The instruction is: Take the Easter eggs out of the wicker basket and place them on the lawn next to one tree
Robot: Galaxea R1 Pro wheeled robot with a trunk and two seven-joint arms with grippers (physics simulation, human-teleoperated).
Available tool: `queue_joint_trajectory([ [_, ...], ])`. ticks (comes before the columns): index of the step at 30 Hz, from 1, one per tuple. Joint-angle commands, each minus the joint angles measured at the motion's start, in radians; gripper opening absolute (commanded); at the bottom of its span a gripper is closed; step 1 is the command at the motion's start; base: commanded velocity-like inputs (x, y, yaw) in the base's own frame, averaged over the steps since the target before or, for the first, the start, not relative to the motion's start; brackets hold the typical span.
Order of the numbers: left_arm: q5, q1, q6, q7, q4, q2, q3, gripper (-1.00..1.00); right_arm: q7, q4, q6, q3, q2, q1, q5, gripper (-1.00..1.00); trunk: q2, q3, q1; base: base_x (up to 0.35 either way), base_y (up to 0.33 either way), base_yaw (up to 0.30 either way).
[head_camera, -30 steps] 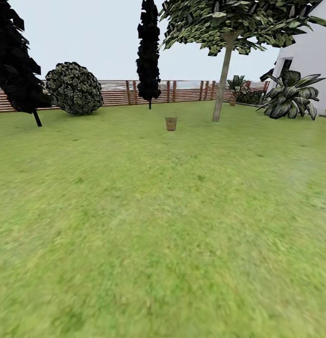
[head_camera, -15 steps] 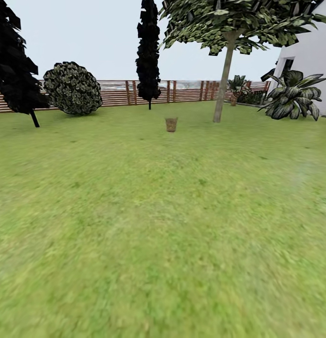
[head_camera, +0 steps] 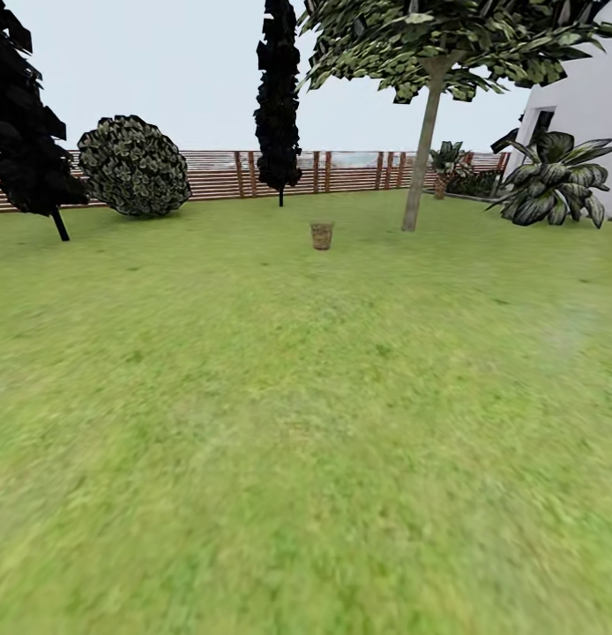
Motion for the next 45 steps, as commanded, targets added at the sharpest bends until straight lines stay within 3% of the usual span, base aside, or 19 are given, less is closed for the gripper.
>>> queue_joint_trajectory([
  [1,-0.001,-0.001,0.001,0.003,0.001,0.000,0.006,1.00,0.001,0.004,-0.007,0.001,-0.001,-0.002,0.004,1.00,0.000,-0.001,0.001,0.325,0.000,0.000],
  [45,-0.001,-0.001,0.001,0.003,0.001,0.000,0.006,1.00,0.001,0.004,-0.007,0.001,-0.001,-0.002,0.004,1.00,0.000,-0.001,0.001,0.325,0.000,0.000],
])
